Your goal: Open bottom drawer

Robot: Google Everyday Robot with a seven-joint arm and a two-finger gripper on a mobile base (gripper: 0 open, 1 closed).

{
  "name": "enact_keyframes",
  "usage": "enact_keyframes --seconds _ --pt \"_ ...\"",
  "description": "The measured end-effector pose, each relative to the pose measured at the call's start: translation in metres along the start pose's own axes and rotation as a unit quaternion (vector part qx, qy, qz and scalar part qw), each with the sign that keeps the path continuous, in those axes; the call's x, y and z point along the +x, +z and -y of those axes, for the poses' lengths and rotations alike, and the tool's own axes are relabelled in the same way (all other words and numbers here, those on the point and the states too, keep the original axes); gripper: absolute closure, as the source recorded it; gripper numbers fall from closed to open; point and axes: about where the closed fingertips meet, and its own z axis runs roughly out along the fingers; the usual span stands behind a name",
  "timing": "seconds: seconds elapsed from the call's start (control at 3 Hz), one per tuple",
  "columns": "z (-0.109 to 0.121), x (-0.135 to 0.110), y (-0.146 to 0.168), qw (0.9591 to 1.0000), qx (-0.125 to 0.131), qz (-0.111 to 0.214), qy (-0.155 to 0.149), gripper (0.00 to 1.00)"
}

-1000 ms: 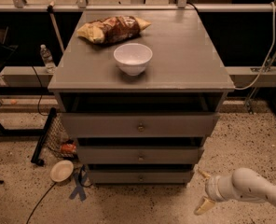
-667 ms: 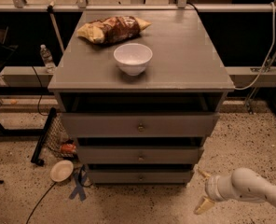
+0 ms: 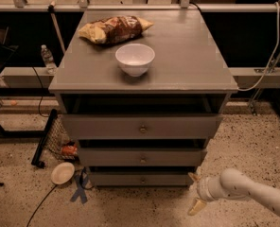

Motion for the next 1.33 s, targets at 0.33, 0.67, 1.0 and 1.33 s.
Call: enact_keyframes --seconds 0.33,0.67,1.0,1.33 --pt "0.012 -0.006 0.022 0.9998 0.007 0.017 -0.013 0.0" --pt "0.027 -0.011 0.047 0.9989 0.012 0.043 -0.016 0.0" --pt "0.027 -0.011 0.054 0.9987 0.011 0.046 -0.017 0.0" --pt "0.04 -0.006 0.075 0.9987 0.012 0.044 -0.024 0.0"
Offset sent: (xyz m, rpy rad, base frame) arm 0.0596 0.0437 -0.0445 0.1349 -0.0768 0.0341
